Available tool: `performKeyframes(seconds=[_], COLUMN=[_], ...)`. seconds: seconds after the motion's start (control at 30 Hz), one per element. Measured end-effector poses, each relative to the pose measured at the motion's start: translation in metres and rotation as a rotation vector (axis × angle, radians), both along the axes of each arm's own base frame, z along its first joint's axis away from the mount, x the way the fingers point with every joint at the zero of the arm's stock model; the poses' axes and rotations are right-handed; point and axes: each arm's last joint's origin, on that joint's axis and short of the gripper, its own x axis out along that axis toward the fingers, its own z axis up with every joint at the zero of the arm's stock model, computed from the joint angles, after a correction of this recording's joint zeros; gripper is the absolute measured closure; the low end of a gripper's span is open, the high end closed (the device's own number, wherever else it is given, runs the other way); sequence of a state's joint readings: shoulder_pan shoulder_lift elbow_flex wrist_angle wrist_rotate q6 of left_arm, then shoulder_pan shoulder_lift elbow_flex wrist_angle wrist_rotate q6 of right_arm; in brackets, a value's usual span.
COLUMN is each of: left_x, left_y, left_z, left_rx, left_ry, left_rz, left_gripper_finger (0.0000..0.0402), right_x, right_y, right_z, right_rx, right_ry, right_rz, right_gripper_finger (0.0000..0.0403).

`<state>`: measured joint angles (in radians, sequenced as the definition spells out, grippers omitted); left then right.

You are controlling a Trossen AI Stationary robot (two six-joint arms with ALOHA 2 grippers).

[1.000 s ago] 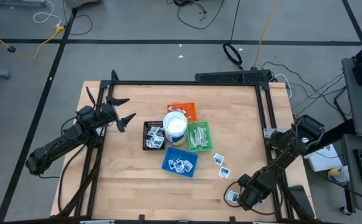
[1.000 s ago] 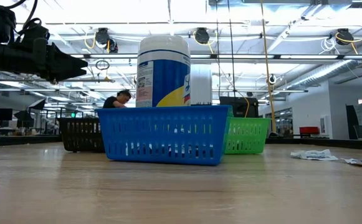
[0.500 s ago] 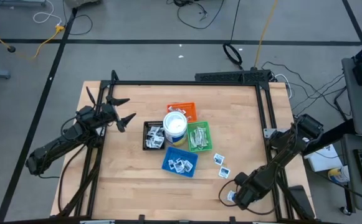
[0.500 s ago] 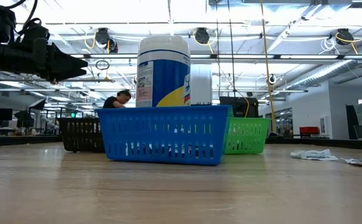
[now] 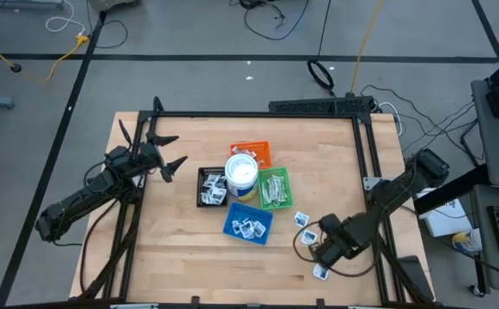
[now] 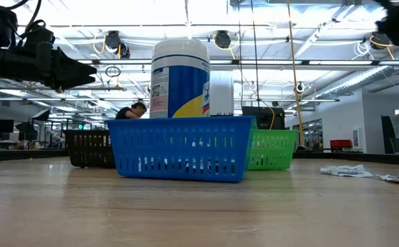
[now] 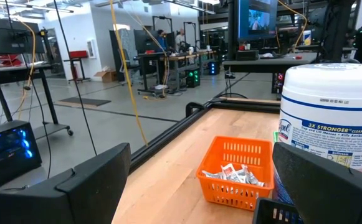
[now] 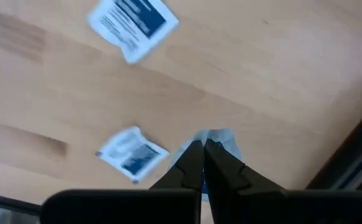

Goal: Pick & Place First Aid Supplies
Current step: Put the blue alcohol pad into the blue bin

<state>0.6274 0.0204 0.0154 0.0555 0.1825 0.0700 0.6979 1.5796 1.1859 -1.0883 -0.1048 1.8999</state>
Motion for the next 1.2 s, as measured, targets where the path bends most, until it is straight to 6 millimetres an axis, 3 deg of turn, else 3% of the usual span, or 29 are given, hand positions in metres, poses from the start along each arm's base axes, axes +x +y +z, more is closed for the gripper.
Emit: performKeyframes(seconds=[0.23, 0.47, 0.87, 1.0, 1.2], left_x=[0.0, 0.0, 0.0, 0.0, 0.0], left_y=[0.0, 0.0, 0.0, 0.0, 0.0], left_z=[0.0, 0.0, 0.0, 0.0, 0.0], left_rx=[0.0, 0.0, 0.0, 0.0, 0.0], left_ry=[0.0, 0.0, 0.0, 0.0, 0.0], left_rz=[0.0, 0.0, 0.0, 0.0, 0.0], left_gripper_finger=[0.0004, 0.0004, 0.0004, 0.0004, 0.0004], right_x=[0.04, 0.096, 0.191, 0.208, 0.217], right_y=[-0.012, -0.031, -0.065, -0.073, -0.079], right_z=[0.014, 0.025, 0.026, 0.032, 0.035], right_rx=[0.032, 0.05, 0.061, 0.06, 0.032], right_ry=[-0.053, -0.11, -0.224, -0.254, -0.27], right_rz=[-0.044, -0.034, 0.053, 0.074, 0.076], right_gripper_finger=[0.0402, 0.0403, 0.0403, 0.0403, 0.0403])
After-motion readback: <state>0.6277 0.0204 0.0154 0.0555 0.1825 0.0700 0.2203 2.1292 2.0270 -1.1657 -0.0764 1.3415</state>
